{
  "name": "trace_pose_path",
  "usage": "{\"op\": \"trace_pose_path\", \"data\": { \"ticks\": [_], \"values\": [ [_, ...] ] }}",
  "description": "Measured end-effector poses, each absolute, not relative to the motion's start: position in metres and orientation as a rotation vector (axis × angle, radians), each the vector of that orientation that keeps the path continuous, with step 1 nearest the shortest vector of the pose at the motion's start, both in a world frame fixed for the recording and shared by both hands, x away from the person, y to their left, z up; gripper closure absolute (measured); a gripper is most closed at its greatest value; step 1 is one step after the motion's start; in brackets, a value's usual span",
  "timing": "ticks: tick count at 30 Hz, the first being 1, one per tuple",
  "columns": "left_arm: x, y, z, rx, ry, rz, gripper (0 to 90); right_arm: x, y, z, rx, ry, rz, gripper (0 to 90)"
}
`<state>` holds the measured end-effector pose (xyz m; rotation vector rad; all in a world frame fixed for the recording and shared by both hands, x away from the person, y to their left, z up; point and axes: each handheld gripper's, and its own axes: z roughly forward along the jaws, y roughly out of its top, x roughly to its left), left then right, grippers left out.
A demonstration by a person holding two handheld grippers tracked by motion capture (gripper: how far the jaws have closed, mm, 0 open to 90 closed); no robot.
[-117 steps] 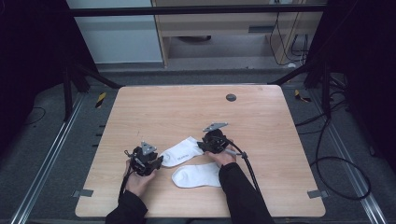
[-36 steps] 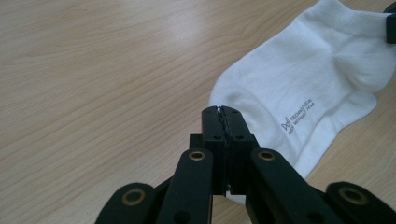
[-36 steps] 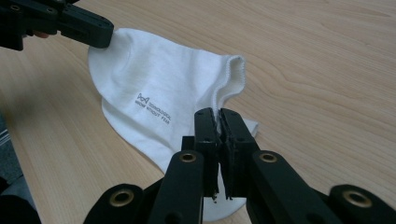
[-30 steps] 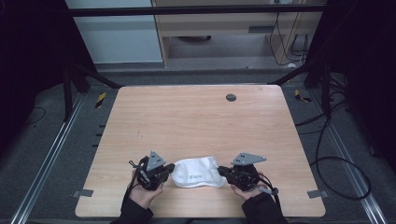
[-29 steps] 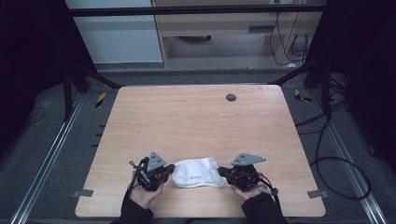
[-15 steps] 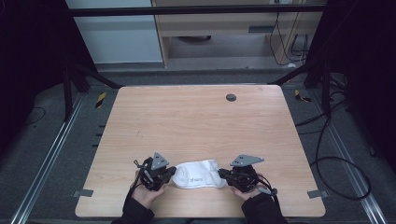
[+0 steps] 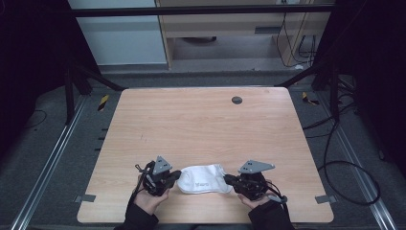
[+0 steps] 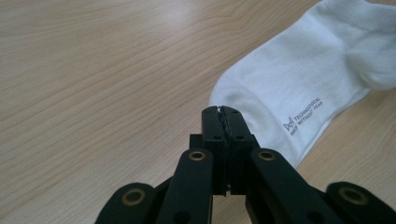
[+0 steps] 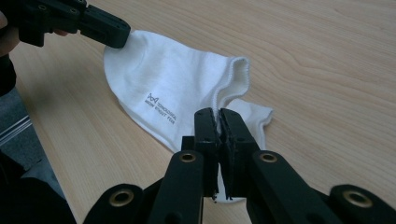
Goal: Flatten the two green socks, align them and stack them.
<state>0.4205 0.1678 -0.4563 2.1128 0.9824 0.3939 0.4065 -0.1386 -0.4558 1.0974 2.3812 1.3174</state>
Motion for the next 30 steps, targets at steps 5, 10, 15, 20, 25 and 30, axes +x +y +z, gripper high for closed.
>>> {"op": "trace_pose_path", "data": {
  "ticks": [5, 10, 15, 20, 25, 30],
  "values": [
    [0.419, 0.165, -0.461, 2.137, 0.980, 0.391, 89.0, 0.407, -0.142, -0.462, 1.138, 2.391, 1.297, 86.3],
    [0.420, 0.163, -0.464, 2.150, 0.983, 0.395, 89.0, 0.412, -0.142, -0.470, 1.157, 2.406, 1.259, 86.2],
    [0.423, 0.162, -0.467, 2.155, 0.990, 0.399, 88.9, 0.414, -0.143, -0.474, 1.172, 2.398, 1.238, 86.0],
    [0.428, 0.160, -0.472, 2.161, 1.009, 0.403, 88.9, 0.418, -0.144, -0.479, 1.177, 2.392, 1.212, 85.5],
    [0.430, 0.159, -0.474, 2.162, 1.013, 0.413, 88.8, 0.423, -0.144, -0.482, 1.160, 2.383, 1.192, 85.6],
    [0.433, 0.160, -0.479, 2.177, 1.022, 0.417, 88.7, 0.427, -0.141, -0.485, 1.144, 2.378, 1.160, 85.0]
  ]
}}
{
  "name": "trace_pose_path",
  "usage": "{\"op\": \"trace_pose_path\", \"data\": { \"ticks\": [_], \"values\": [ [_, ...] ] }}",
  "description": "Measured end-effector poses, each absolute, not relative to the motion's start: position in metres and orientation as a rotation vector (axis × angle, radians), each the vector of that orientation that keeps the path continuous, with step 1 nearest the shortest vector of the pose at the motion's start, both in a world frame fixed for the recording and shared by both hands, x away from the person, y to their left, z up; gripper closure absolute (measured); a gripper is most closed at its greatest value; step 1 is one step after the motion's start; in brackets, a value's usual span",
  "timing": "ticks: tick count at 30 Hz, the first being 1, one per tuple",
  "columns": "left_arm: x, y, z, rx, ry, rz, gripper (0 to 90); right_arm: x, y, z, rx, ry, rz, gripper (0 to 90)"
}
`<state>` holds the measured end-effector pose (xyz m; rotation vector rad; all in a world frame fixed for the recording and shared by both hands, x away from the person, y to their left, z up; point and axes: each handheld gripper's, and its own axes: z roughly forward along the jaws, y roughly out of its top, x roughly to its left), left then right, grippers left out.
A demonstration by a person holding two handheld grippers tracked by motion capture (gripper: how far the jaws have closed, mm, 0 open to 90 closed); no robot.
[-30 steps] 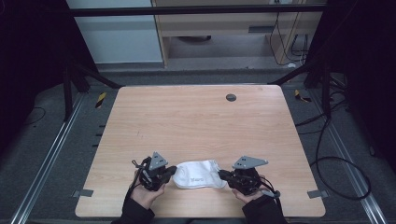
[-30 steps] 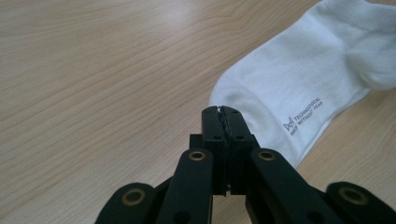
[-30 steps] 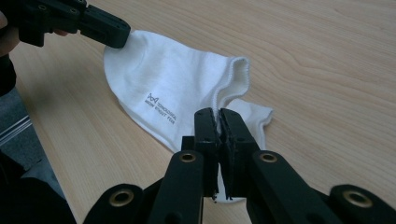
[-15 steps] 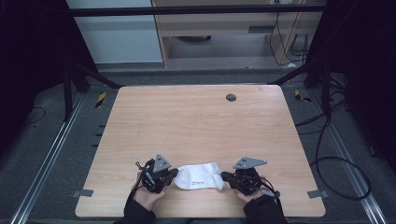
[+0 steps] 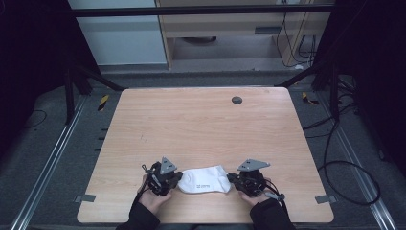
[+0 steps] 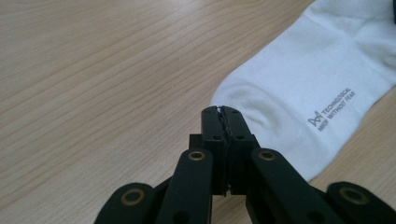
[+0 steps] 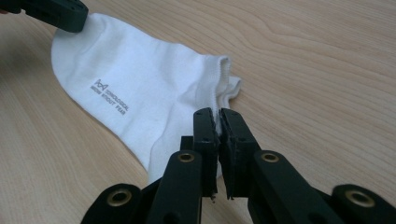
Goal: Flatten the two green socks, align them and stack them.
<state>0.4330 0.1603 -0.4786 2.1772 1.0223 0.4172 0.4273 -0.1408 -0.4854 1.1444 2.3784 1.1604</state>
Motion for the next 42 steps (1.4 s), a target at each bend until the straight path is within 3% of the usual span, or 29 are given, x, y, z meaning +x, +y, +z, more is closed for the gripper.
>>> {"op": "trace_pose_path", "data": {
  "ticks": [15, 23, 33, 42],
  "values": [
    [0.435, 0.159, -0.485, 2.197, 1.025, 0.414, 85.9, 0.435, -0.140, -0.492, 1.126, 2.353, 1.108, 85.6],
    [0.431, 0.165, -0.472, 2.107, 1.003, 0.455, 70.8, 0.433, -0.143, -0.483, 1.100, 2.258, 1.190, 78.5],
    [0.427, 0.148, -0.477, 2.134, 0.951, 0.453, 82.8, 0.437, -0.120, -0.489, 1.037, 2.307, 1.303, 89.7],
    [0.428, 0.139, -0.495, 2.205, 0.938, 0.487, 86.2, 0.441, -0.116, -0.505, 1.055, 2.373, 1.197, 90.0]
  ]
}}
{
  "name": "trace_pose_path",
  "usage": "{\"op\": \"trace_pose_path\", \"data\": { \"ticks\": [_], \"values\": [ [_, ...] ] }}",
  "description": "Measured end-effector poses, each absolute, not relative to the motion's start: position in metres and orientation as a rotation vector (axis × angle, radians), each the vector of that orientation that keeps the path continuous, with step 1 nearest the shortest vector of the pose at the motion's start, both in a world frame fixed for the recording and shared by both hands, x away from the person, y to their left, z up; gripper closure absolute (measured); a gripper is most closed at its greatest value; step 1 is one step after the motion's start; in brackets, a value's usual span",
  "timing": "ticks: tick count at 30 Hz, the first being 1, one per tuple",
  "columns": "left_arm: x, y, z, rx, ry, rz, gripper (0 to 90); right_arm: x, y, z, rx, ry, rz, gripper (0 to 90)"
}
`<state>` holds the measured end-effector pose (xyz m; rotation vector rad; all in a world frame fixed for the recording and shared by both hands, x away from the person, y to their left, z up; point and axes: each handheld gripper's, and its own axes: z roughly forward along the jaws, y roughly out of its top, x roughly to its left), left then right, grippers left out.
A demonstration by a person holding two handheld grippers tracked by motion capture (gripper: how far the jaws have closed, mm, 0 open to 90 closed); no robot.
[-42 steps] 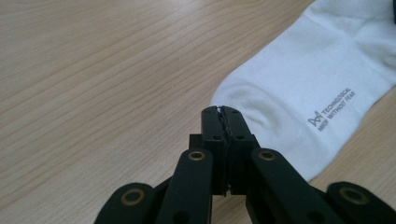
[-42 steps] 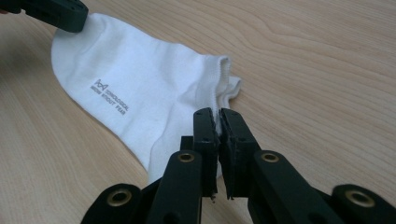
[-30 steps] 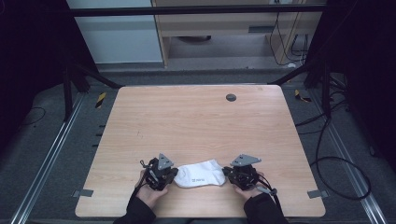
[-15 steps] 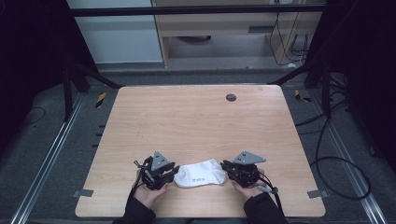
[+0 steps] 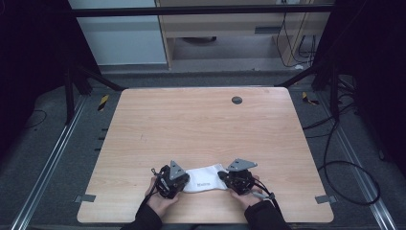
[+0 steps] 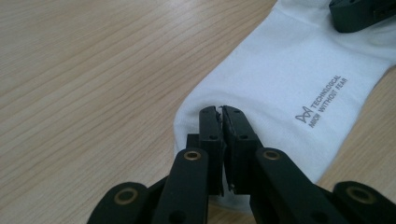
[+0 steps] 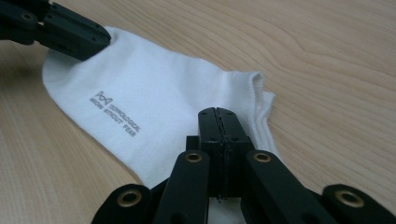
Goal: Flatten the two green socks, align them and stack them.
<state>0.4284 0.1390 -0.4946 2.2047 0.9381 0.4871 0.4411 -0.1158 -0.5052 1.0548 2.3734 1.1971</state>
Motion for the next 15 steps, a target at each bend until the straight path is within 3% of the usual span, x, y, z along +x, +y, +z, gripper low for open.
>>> {"op": "trace_pose_path", "data": {
  "ticks": [7, 10, 15],
  "values": [
    [0.425, 0.137, -0.495, 2.219, 0.917, 0.530, 85.6, 0.440, -0.117, -0.507, 1.066, 2.368, 1.175, 90.0],
    [0.425, 0.139, -0.493, 2.205, 0.918, 0.522, 81.5, 0.440, -0.119, -0.504, 1.075, 2.366, 1.205, 88.0],
    [0.422, 0.145, -0.480, 2.139, 0.907, 0.538, 71.3, 0.439, -0.128, -0.490, 1.055, 2.299, 1.304, 75.2]
  ]
}}
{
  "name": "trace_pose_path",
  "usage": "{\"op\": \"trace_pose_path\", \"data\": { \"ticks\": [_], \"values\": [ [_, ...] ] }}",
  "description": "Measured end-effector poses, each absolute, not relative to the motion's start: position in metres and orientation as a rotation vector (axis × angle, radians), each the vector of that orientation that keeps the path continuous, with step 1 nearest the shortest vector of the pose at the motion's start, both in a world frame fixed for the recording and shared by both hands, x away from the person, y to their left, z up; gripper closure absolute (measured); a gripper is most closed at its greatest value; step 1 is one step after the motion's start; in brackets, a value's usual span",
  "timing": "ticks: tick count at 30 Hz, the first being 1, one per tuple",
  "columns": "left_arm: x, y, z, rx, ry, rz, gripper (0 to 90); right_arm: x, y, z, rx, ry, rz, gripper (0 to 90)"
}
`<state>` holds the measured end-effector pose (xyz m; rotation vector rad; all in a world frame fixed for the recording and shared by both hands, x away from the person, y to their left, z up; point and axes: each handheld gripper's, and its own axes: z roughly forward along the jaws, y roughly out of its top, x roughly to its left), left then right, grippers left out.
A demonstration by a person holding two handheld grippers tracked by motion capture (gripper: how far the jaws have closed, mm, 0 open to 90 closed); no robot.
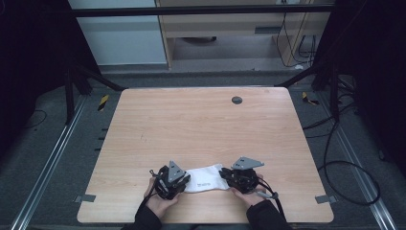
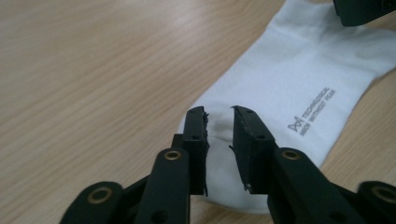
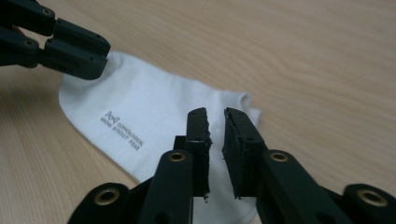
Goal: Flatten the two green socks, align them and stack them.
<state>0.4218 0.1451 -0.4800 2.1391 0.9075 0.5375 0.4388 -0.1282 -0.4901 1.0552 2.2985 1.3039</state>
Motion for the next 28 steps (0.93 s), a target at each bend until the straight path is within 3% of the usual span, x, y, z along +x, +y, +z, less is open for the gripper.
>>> {"op": "trace_pose_path", "data": {
  "ticks": [1, 3, 4, 9, 15, 28],
  "values": [
    [0.421, 0.150, -0.475, 2.107, 0.904, 0.553, 66.7, 0.440, -0.137, -0.484, 1.074, 2.246, 1.329, 66.3],
    [0.421, 0.153, -0.472, 2.094, 0.904, 0.563, 63.9, 0.442, -0.142, -0.483, 1.085, 2.221, 1.335, 62.8],
    [0.422, 0.157, -0.470, 2.077, 0.903, 0.570, 57.4, 0.445, -0.153, -0.480, 1.119, 2.177, 1.336, 55.5],
    [0.426, 0.179, -0.462, 2.003, 0.940, 0.598, 46.1, 0.450, -0.180, -0.476, 1.184, 2.071, 1.315, 43.5],
    [0.432, 0.207, -0.457, 1.946, 1.014, 0.613, 37.9, 0.452, -0.209, -0.473, 1.250, 2.022, 1.276, 33.6],
    [0.447, 0.262, -0.458, 1.893, 1.194, 0.637, 29.8, 0.456, -0.258, -0.475, 1.375, 1.926, 1.205, 25.5]
  ]
}}
